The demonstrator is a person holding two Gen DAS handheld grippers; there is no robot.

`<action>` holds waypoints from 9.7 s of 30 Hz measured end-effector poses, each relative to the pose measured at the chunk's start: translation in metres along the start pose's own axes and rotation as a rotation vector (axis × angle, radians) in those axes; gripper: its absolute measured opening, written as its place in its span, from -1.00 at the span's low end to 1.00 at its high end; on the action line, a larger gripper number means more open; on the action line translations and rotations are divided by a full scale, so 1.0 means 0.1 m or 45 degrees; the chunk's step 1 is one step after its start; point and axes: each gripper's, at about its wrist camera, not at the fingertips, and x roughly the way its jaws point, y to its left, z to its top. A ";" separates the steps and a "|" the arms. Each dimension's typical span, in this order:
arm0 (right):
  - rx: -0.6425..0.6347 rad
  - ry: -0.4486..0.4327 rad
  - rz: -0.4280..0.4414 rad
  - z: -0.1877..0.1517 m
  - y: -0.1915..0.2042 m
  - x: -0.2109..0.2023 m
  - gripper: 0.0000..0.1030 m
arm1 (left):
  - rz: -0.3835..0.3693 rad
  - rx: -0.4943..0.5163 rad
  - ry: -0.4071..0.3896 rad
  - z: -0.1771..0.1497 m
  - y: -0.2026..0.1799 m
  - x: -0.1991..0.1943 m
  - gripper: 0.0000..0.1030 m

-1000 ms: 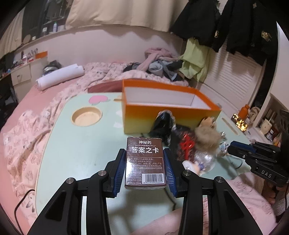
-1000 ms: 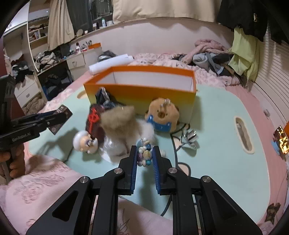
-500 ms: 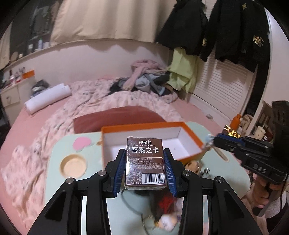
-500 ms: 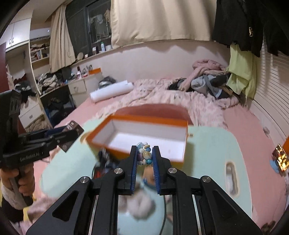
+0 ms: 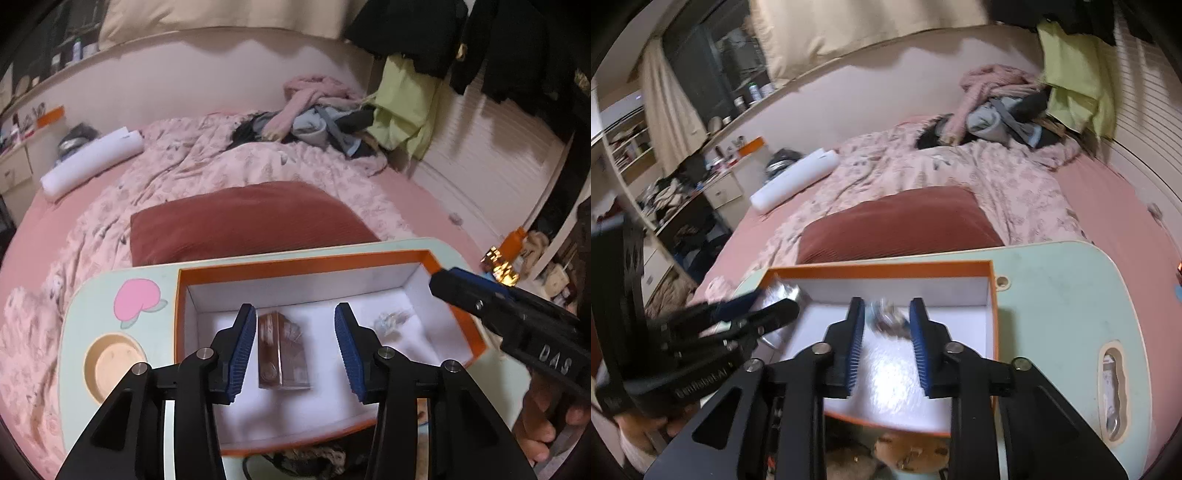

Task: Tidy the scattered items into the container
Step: 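Drop the card box into the orange box with left gripper while right gripper drops the bead bracelet in, then withdraw both grippers from the box back over the table, then grasp the white figurine keychain on the table with the left gripper, then carry the figurine into the orange box with left gripper while right gripper grasps and carries the silver knob in, then open both grippers in the box and withdraw them over the table, then reach for and grasp the white fluffy pompom with the right gripper, then grasp the red-patterned black pouch with the left gripper, then drop the black pouch into the orange box with left gripper while right gripper drops the white pompom in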

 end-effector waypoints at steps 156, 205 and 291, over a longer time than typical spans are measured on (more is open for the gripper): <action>0.017 0.011 -0.008 0.05 -0.08 -0.04 -0.30 | -0.162 -0.090 -0.003 -0.12 0.27 -0.21 0.39; -0.302 0.177 -0.272 -1.69 0.10 -0.43 0.99 | 0.182 0.135 0.109 -1.71 0.18 -0.50 1.00; -0.111 -0.114 -0.025 -0.31 0.15 -0.29 -0.33 | -0.025 0.114 -0.028 -0.02 -0.01 -0.21 -0.27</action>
